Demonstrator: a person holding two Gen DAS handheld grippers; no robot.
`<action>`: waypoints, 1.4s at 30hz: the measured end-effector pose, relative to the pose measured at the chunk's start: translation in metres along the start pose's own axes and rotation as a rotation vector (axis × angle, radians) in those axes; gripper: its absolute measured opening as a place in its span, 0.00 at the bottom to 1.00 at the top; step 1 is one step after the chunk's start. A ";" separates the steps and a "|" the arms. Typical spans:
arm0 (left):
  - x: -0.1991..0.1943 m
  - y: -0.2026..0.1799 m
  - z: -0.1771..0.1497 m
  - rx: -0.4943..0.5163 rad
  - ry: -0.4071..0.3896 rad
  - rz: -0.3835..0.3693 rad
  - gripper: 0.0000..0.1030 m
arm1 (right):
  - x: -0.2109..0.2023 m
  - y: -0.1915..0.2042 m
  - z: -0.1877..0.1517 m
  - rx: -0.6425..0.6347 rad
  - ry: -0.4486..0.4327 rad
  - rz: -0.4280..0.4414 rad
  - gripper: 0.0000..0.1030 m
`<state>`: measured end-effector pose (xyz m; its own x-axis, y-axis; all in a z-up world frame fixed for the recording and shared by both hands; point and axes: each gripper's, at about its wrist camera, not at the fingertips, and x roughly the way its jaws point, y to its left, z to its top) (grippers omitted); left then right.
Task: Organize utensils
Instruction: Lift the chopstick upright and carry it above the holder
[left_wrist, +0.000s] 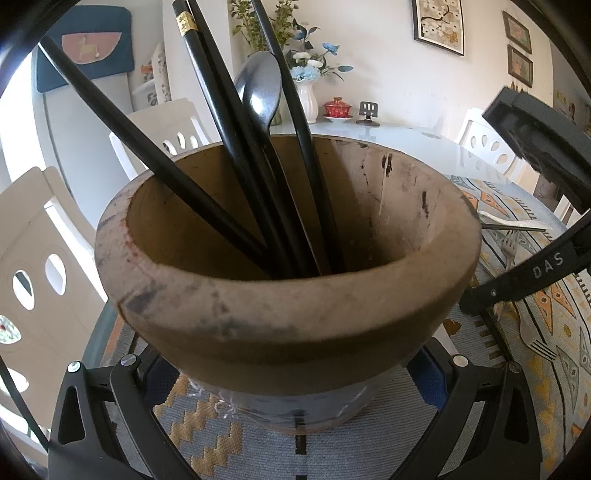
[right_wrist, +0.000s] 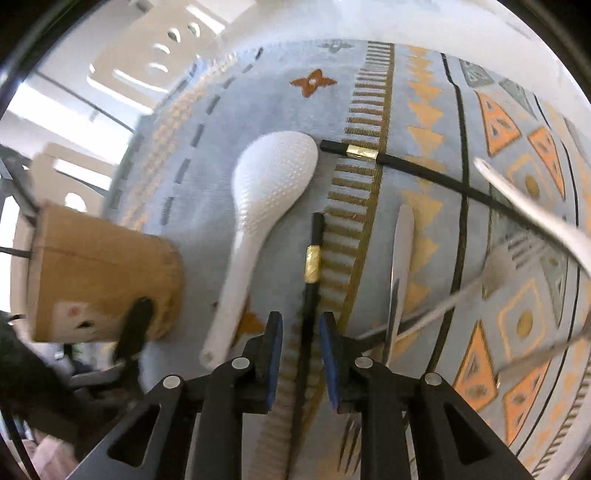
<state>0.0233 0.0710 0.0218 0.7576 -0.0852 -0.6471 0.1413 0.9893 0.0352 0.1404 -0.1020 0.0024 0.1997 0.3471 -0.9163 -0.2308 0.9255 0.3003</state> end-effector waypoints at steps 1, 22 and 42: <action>0.000 0.000 0.000 -0.001 0.001 -0.001 0.99 | 0.000 0.002 0.001 -0.012 -0.014 -0.009 0.19; -0.001 -0.006 -0.003 0.011 0.005 0.003 0.99 | -0.050 -0.019 -0.046 0.043 -0.133 0.162 0.06; -0.011 -0.016 -0.005 0.041 -0.026 0.017 0.99 | -0.113 0.036 -0.070 -0.163 -0.318 0.287 0.06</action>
<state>0.0096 0.0568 0.0247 0.7765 -0.0723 -0.6260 0.1539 0.9851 0.0772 0.0434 -0.1185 0.0981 0.3824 0.6384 -0.6679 -0.4608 0.7584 0.4611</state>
